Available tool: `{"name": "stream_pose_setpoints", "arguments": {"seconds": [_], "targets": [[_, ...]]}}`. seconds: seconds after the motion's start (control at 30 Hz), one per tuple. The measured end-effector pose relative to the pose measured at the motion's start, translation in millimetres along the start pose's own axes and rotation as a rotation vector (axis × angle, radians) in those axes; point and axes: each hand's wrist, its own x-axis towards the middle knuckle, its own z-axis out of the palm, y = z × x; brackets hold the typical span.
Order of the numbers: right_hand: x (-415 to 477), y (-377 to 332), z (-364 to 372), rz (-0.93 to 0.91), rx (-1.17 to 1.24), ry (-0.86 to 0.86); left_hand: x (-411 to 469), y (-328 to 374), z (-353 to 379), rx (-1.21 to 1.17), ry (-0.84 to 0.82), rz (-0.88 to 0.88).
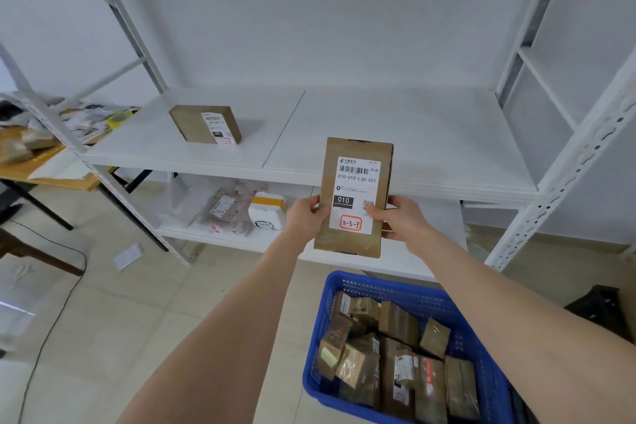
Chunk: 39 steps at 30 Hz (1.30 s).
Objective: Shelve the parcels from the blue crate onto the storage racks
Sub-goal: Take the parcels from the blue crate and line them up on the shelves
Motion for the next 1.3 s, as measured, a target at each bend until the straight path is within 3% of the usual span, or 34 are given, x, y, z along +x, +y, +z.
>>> {"name": "stream_pose_setpoints", "arguments": {"seconds": [0.6,0.83,1.03,1.3], "targets": [[85.7,-53.6,134.6,-0.062,0.052,-0.127,89.2,-14.6,-137.1,0.179,0.164,0.016],[144.7,-82.7,191.3,-0.042,0.130,-0.093,158.3,-2.9,-188.1,0.236,0.106,0.026],[174.5,-99.2,240.8,-0.013,0.081,-0.115,193.3,-20.4,-233.4,0.116,0.099,-0.043],[181.9,-94.3,255.1,0.021,0.056,-0.056,223.1,-43.2,-243.1,0.086,-0.009,-0.064]]}}
